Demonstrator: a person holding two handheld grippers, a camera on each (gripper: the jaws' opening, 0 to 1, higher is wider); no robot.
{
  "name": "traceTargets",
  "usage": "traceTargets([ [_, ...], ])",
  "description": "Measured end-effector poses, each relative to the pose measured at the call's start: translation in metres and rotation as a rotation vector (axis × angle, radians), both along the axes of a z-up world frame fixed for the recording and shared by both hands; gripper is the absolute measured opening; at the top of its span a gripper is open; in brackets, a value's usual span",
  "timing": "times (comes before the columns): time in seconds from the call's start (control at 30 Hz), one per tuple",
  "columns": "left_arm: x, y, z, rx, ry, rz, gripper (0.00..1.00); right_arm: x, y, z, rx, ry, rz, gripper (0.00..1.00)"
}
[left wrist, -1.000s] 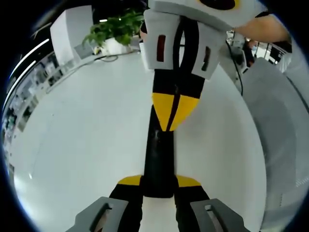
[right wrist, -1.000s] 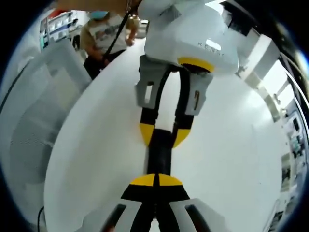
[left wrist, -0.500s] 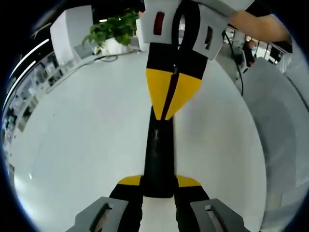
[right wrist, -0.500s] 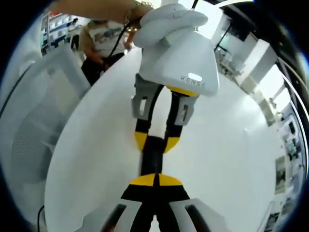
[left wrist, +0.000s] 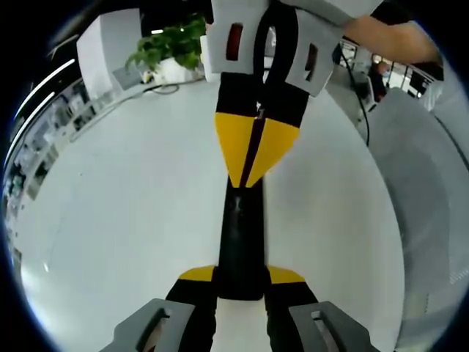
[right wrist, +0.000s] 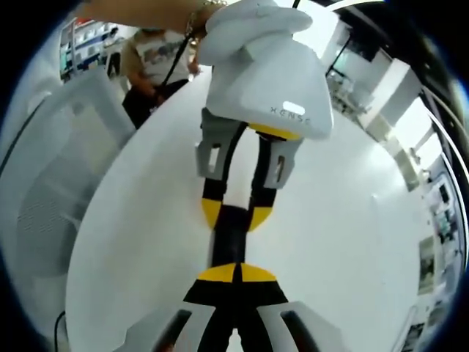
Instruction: Press the specified remote control buttons in sequence, fully releasing each button before pressing the next.
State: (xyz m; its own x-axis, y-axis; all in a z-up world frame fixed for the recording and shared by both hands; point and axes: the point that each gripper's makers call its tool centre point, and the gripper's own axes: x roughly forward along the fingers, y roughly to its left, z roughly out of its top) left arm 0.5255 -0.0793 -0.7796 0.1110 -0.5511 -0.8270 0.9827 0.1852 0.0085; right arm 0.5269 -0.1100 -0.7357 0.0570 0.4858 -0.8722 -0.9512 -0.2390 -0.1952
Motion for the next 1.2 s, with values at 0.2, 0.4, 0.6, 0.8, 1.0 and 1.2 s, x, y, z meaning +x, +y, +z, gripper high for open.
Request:
traceTargets([
  [0.2,0.0,0.0,0.0,-0.004,-0.001,0.0,0.24,0.001,0.002,-0.007,-0.008,0.003,0.008,0.0],
  [0.4,0.001,0.0,0.0,-0.005,-0.001,-0.003,0.24,0.001,0.001,-0.014,-0.013,0.015,0.007,0.0],
  [0.6,0.001,0.0,0.0,-0.007,-0.001,-0.003,0.24,0.0,0.002,-0.02,-0.018,0.027,0.01,0.0],
  [0.8,0.001,0.0,0.0,-0.008,-0.001,-0.002,0.24,0.002,0.002,-0.024,-0.022,0.035,0.009,0.0],
  [1.0,0.001,0.0,0.0,-0.009,-0.001,-0.003,0.24,0.002,0.003,-0.027,-0.024,0.04,0.012,0.0],
  [1.2,0.001,0.0,0.0,-0.012,-0.001,-0.003,0.24,0.002,0.004,-0.03,-0.029,0.044,0.016,0.0],
])
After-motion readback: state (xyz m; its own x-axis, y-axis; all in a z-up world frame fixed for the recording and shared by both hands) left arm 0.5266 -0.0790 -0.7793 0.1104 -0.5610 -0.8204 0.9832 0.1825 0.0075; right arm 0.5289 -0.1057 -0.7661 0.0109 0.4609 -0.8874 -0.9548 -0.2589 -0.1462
